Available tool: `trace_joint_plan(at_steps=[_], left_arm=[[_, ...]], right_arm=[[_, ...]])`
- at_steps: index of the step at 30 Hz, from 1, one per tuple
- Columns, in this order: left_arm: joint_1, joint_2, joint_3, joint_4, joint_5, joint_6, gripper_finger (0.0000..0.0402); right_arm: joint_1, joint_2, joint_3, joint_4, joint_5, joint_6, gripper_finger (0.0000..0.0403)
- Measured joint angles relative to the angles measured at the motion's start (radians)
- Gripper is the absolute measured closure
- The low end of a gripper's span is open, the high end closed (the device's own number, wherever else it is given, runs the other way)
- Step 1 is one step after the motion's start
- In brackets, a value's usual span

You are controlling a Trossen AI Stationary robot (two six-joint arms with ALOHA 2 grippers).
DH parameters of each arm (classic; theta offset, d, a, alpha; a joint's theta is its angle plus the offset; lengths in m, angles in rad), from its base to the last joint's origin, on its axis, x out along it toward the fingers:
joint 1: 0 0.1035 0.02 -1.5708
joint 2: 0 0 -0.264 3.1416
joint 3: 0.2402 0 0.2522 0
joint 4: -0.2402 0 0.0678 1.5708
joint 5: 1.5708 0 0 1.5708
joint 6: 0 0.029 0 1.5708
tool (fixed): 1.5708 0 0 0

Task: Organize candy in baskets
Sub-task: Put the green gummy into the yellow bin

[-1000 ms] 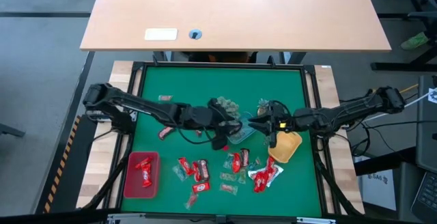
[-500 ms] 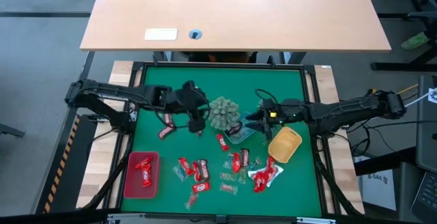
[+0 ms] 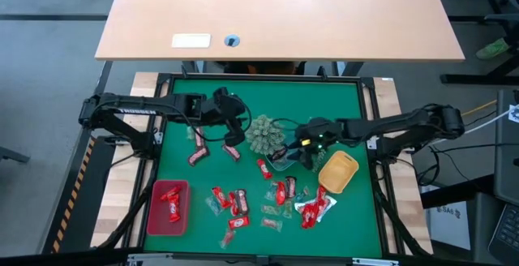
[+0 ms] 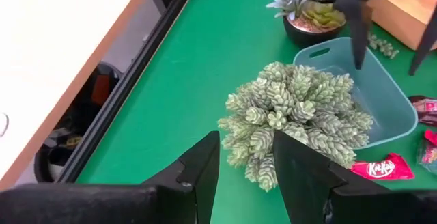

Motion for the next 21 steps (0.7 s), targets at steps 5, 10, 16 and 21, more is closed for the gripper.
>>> trace_joint_plan(at_steps=[5,10,16,21], left_arm=[[-0.003,0.0,0.0,0.001,0.001,-0.008,0.0269],[-0.003,0.0,0.0,0.002,0.001,-0.008,0.0269],[-0.003,0.0,0.0,0.008,0.001,-0.009,0.027],[-0.003,0.0,0.0,0.008,0.001,-0.01,0.027]], right_arm=[[0.0,0.107,0.147,-0.221,0.013,-0.084,0.0177],[0.0,0.202,0.244,-0.301,-0.004,-0.088,0.0178],[0.0,0.282,0.351,-0.427,-0.033,-0.042,0.0178],[0.0,0.328,0.42,-0.542,-0.033,0.019,0.0178]])
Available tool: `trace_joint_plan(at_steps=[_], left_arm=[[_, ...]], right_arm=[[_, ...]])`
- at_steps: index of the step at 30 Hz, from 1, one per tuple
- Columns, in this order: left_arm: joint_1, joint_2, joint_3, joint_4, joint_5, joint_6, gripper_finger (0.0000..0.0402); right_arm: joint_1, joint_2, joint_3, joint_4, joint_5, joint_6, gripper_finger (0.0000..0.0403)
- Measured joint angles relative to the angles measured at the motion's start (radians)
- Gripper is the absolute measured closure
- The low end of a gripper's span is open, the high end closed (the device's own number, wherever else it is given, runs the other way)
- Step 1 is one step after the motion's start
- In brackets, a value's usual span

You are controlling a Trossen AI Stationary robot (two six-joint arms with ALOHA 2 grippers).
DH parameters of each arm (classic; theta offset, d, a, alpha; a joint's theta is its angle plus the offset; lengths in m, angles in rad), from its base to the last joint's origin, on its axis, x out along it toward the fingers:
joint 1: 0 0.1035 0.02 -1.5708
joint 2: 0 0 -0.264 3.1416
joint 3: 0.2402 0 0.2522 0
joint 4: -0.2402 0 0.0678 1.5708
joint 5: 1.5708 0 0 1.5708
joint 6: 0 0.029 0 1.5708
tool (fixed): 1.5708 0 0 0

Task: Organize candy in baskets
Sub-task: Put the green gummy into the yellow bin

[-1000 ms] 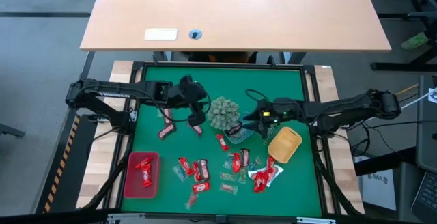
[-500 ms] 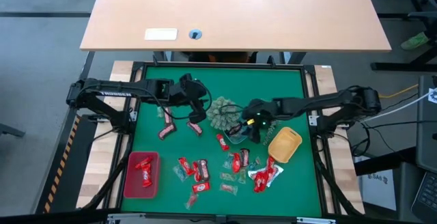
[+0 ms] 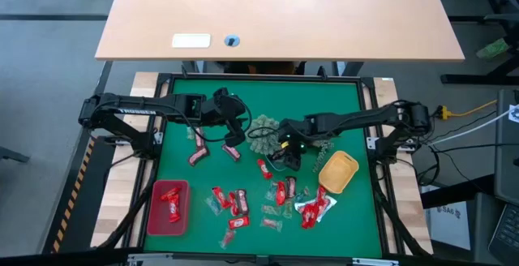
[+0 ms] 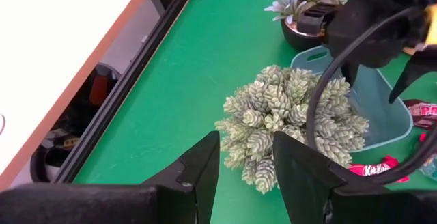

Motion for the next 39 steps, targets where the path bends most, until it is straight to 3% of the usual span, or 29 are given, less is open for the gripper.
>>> trace_joint_plan(at_steps=[10,18,39], left_arm=[[0.0,0.0,0.0,0.002,0.0,0.0,0.027],[0.0,0.0,0.0,0.002,0.0,0.0,0.027],[0.0,0.001,0.0,0.001,0.0,0.0,0.027]], right_arm=[[0.0,0.084,0.008,-0.009,0.001,0.097,0.0178],[0.0,0.085,0.008,-0.005,0.077,0.109,0.0178],[0.002,0.117,0.007,-0.001,0.074,0.157,0.0178]])
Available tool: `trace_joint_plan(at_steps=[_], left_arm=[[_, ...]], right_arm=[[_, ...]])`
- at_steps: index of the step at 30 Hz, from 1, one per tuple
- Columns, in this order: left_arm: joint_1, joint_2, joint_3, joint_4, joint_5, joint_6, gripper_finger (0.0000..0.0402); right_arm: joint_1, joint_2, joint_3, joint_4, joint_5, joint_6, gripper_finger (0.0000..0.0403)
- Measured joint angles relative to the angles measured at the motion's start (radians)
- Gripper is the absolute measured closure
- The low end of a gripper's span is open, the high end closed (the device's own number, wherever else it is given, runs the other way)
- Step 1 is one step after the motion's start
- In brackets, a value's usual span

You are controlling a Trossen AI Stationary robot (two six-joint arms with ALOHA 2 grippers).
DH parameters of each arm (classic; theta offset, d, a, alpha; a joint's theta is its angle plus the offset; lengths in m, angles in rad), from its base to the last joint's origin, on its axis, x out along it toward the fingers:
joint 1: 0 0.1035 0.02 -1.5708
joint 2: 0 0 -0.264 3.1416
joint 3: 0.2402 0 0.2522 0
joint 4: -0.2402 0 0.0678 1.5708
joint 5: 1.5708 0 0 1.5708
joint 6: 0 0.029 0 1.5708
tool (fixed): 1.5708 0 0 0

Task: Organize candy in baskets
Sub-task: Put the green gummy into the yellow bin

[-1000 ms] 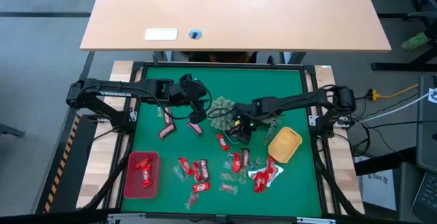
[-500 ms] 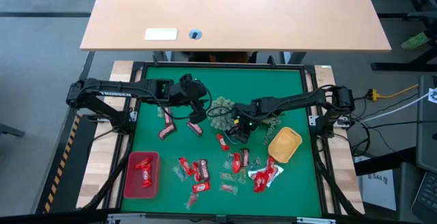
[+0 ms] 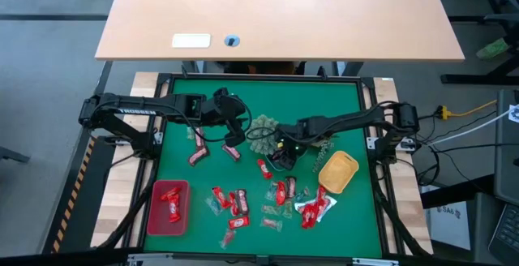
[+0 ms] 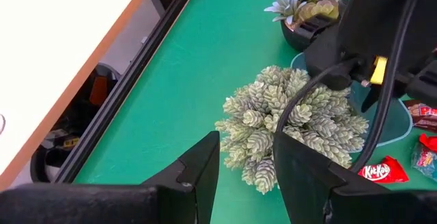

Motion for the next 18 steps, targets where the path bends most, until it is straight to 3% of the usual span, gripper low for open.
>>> trace_joint_plan(at_steps=[13,18], left_arm=[[0.0,0.0,0.0,-0.001,0.0,0.0,0.027],[0.0,0.0,0.0,-0.001,0.0,0.0,0.027]], right_arm=[[0.0,0.05,0.002,0.026,0.024,-0.001,0.0182],[0.0,0.051,0.002,0.03,0.024,0.0,0.0227]])
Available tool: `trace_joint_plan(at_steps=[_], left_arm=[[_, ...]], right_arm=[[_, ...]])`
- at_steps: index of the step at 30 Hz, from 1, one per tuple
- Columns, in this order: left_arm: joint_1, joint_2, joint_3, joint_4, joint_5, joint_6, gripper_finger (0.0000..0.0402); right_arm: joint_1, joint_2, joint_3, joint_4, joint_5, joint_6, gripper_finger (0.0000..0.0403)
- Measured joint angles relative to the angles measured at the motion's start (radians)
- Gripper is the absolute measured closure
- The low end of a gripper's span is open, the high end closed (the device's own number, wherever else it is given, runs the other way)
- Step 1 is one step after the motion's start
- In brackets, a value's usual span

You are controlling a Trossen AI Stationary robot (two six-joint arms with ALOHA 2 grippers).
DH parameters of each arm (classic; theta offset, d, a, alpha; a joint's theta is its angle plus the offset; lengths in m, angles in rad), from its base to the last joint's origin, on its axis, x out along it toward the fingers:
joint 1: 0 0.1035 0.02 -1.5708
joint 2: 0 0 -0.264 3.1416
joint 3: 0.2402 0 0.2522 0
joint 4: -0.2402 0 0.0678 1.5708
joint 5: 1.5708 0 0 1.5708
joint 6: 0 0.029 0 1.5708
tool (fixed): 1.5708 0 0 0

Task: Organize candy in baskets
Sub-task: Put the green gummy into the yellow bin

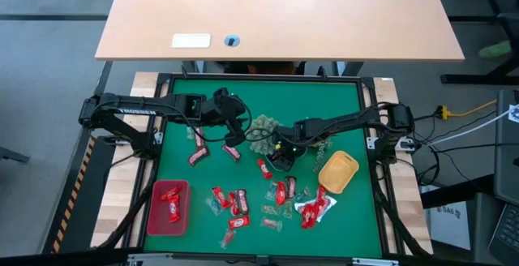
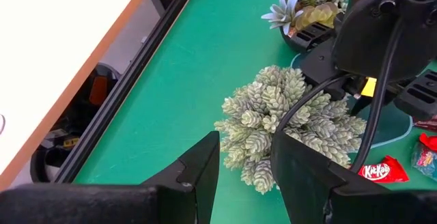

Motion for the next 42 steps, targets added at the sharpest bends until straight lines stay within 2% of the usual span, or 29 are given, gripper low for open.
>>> trace_joint_plan(at_steps=[9,12,18,24,31,42], left_arm=[[0.0,0.0,0.0,0.0,0.0,0.0,0.027],[0.0,0.0,0.0,0.0,0.0,0.0,0.027],[0.0,0.0,0.0,0.0,0.0,0.0,0.027],[0.0,0.0,0.0,0.0,0.0,0.0,0.027],[0.0,0.0,0.0,0.0,0.0,0.0,0.027],[0.0,0.0,0.0,0.001,0.0,0.0,0.027]], right_arm=[[0.0,0.0,-0.001,0.001,0.0,0.0,0.036],[-0.001,0.0,-0.001,0.0,0.0,0.001,0.0394],[-0.002,-0.015,-0.004,-0.005,-0.002,0.002,0.0386],[-0.002,-0.062,-0.006,-0.017,-0.005,0.004,0.0399],[-0.002,-0.11,-0.005,-0.021,-0.1,0.001,0.0399],[-0.002,-0.217,-0.004,-0.148,-0.114,-0.027,0.0397]])
